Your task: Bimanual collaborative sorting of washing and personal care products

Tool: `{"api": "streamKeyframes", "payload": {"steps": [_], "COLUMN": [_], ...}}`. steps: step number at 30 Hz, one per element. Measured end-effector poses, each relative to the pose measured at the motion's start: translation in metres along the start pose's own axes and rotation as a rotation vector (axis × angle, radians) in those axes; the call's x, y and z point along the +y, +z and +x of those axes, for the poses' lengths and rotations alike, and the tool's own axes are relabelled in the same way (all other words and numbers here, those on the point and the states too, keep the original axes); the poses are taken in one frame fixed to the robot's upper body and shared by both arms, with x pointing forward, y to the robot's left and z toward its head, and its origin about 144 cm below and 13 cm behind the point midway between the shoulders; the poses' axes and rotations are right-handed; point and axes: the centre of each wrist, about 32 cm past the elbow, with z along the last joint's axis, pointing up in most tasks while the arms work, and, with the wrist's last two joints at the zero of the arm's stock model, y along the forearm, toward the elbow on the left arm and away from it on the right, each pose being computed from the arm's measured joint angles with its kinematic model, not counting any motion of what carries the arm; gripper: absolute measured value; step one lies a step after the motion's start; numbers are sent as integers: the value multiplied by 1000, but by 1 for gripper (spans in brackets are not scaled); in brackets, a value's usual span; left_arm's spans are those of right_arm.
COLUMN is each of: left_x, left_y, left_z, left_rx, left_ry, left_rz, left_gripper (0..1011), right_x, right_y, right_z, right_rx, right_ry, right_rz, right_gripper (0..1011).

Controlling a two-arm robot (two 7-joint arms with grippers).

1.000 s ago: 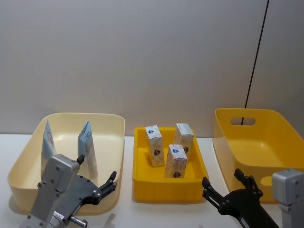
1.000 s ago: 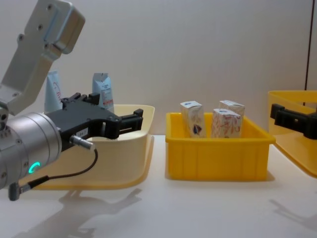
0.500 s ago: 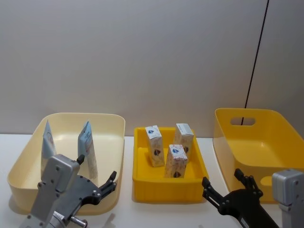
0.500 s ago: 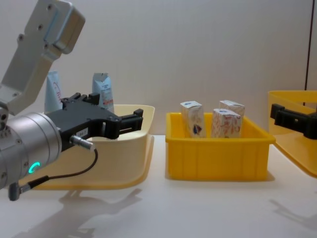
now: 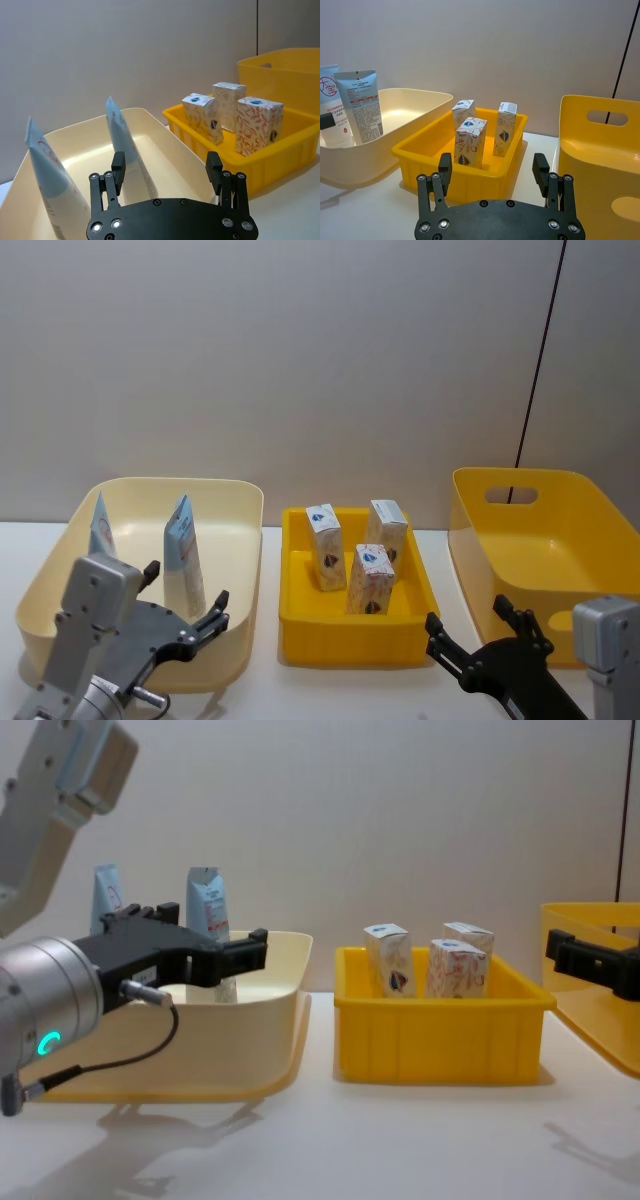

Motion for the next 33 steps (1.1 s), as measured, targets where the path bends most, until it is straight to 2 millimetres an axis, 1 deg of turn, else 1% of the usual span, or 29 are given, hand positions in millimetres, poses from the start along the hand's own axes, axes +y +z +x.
{"api": "streamKeyframes", "payload": {"steps": [10,18,33], "left_x": [-3,-15,-36], "left_y": [8,14,16], "left_z": [12,25,35], "left_rx": [108,182,225], "left_ry": [36,15,-18], "left_rz": [-2,14,53], "left_gripper": [1003,1003,1003], "right_x": [0,0,0], "right_y": [0,0,0], "right_z": [0,0,0], "right_rx": [0,0,0], "right_ry": [0,0,0], "right_rz": [0,0,0], "right_gripper": [1002,1003,1002]}}
